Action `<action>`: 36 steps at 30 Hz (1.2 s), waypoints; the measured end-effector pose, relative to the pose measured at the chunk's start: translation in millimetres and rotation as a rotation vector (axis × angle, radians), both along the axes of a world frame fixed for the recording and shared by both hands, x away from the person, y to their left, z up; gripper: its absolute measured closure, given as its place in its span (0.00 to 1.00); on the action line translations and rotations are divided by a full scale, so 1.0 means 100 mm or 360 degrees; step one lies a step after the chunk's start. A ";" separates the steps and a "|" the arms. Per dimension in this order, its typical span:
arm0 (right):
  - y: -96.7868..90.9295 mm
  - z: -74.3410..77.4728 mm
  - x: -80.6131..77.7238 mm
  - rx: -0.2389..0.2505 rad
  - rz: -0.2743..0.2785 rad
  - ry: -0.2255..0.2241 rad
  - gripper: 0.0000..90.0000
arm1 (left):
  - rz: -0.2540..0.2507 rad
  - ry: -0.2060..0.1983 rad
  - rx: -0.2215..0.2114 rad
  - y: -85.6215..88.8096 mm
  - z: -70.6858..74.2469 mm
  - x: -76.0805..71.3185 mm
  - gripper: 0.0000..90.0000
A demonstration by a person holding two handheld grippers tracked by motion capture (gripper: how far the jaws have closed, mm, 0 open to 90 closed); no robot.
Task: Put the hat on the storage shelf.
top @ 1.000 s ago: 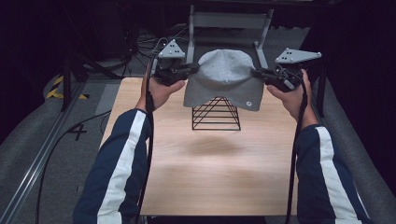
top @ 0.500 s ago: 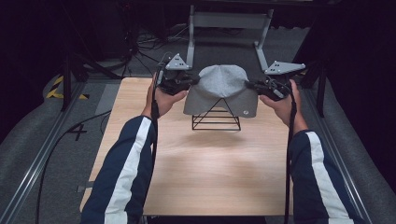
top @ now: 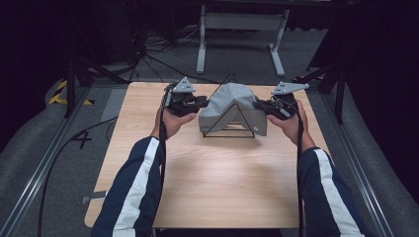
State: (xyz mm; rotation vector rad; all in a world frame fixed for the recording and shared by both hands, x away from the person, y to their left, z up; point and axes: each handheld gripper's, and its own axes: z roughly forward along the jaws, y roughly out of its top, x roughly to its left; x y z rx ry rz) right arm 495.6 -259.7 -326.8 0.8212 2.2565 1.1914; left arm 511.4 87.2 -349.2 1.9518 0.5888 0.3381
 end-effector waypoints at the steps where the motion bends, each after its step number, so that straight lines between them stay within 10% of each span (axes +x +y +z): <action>1: -0.01 -0.04 0.00 0.0000 -0.0001 0.0011 0.95 | -0.0007 0.0020 -0.0009 0.02 -0.06 0.00 0.76; 11: -0.06 -0.34 0.02 -0.0009 -0.0031 0.0084 0.95 | -0.0110 0.0141 0.0012 -0.04 -0.43 -0.04 0.55; 19: -0.02 -0.58 0.03 -0.0036 -0.0050 0.0137 0.93 | -0.0015 0.0199 0.0122 -0.13 -0.67 0.01 0.77; 36: -0.12 -0.36 -0.32 -0.0113 -0.0059 0.0029 0.76 | -0.0019 -0.0001 0.0353 0.33 -0.39 -0.46 0.75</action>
